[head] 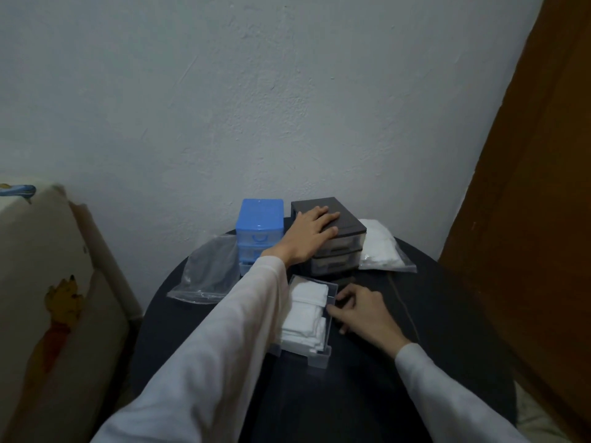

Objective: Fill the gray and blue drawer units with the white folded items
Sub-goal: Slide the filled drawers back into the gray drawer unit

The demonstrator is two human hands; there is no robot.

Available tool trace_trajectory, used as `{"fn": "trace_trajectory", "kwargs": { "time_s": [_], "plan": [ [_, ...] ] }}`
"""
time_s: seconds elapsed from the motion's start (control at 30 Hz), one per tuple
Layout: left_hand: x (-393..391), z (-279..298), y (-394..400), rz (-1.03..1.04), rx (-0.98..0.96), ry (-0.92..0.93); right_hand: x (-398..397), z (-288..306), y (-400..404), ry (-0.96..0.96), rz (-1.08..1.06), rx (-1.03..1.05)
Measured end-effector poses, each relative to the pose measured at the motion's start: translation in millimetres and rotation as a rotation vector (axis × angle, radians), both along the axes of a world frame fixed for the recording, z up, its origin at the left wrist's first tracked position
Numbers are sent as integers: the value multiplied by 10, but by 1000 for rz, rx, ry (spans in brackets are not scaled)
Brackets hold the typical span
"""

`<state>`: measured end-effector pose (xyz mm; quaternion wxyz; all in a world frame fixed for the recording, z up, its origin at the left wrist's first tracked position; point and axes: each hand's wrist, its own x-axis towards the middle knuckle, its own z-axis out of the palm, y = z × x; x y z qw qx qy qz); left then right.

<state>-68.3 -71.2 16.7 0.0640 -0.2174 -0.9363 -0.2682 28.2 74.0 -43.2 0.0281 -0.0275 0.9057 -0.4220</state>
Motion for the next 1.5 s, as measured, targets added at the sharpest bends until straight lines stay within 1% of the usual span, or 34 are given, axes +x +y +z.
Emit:
{"fn": "trace_trajectory", "kwargs": {
  "time_s": [0.07, 0.13, 0.23, 0.27, 0.33, 0.37, 0.47, 0.53, 0.87, 1.03, 1.17, 1.3, 1.5],
  "plan": [
    [4, 4, 2, 2, -4, -1, 21, 46, 97, -18, -11, 0],
    [4, 5, 5, 1, -7, 0, 25, 101, 252, 1, -48, 55],
    [7, 10, -1, 2, -4, -8, 83, 169, 430, 150, -156, 226],
    [7, 11, -1, 1, -4, -10, 140, 196, 432, 202, -162, 251],
    [10, 15, -4, -3, -2, -12, 272, 208, 366, 254, -80, 293],
    [11, 17, -4, -4, -1, -12, 346, 204, 316, 220, -16, 350],
    [29, 30, -5, -5, -2, -16, 460, 122, 201, -5, 128, 609],
    [37, 33, -4, -4, -4, -20, 454, 82, 168, -41, 136, 698],
    [36, 25, -1, -12, -4, -15, 363, 166, 45, 82, 103, 687],
    [31, 20, 0, -11, 7, -16, 354, 180, -23, 84, 60, 686],
    [22, 14, -9, -8, 9, -11, 278, 259, -10, 33, 69, 741],
    [21, 9, -7, -7, 3, -12, 179, 335, -3, 26, 72, 719],
    [13, 4, 5, -4, 19, -8, 273, 76, -40, 141, 43, 671]
  ]
}}
